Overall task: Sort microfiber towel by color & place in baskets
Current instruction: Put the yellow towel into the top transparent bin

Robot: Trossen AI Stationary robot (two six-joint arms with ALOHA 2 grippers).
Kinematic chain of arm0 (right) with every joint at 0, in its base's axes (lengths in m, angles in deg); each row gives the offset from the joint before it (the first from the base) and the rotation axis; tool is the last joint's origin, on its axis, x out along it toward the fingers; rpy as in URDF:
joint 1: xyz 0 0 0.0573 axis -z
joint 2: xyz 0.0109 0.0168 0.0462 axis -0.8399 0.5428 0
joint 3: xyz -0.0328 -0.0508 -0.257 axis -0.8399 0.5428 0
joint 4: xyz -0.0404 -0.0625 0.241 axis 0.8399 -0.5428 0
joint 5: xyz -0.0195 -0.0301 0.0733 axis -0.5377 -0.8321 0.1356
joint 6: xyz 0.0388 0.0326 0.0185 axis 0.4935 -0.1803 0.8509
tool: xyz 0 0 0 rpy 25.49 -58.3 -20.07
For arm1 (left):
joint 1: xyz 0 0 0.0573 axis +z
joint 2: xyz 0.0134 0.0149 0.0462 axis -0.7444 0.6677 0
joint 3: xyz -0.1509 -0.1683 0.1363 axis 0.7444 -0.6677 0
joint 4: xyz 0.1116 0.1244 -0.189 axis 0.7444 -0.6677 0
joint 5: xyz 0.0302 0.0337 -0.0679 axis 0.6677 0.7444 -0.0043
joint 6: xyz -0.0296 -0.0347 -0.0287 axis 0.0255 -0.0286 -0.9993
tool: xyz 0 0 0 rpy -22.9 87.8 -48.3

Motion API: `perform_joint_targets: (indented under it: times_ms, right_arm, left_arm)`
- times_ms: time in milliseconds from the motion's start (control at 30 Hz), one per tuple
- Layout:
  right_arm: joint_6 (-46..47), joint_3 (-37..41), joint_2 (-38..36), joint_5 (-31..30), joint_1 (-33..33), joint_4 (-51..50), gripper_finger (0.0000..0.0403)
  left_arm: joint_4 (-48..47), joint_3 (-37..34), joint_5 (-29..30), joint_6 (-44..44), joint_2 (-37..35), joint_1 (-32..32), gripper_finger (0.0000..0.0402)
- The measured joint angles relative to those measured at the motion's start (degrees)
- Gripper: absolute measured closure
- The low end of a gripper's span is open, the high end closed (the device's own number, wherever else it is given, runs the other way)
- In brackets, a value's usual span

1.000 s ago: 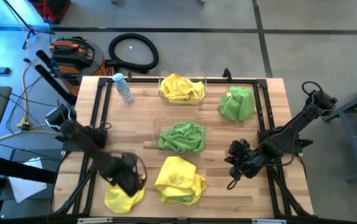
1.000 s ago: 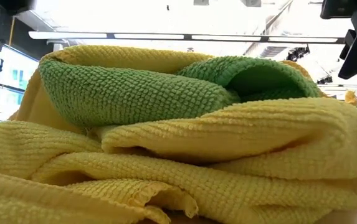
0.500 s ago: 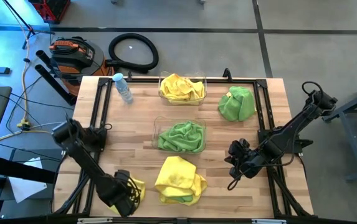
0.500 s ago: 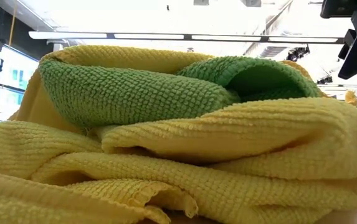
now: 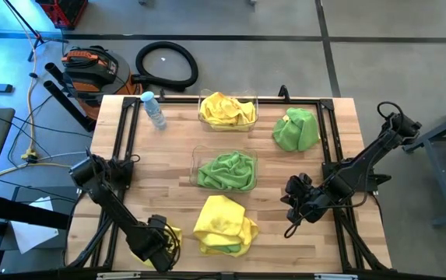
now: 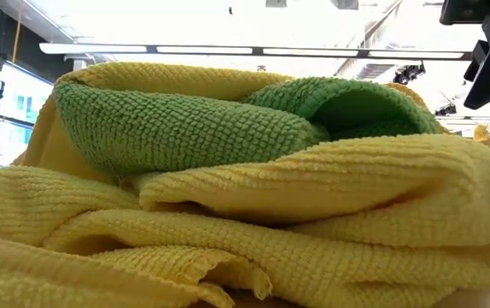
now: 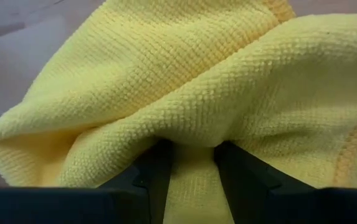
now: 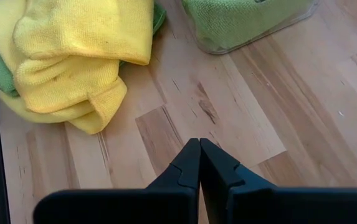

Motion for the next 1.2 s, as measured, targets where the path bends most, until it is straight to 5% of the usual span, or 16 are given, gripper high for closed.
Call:
perform_joint_targets:
  times_ms: [333, 767, 1200]
  right_arm:
    - [0.0, 0.0, 0.0, 0.0, 0.0, -1.2, 0.0402]
    - [0.0, 0.0, 0.0, 0.1, 0.0, -2.5, 0.0402]
    - [0.5, 0.0, 0.0, 2.2, 0.0, -5.4, 0.0402]
  left_arm:
    - [0.1, -0.1, -0.4, 3.1, 0.2, 1.6, 0.0392]
    - [0.0, -0.2, -0.1, 4.5, -1.6, 1.7, 0.0400]
    - [-5.2, -0.4, 11.4, 7.5, -12.6, 3.9, 0.0401]
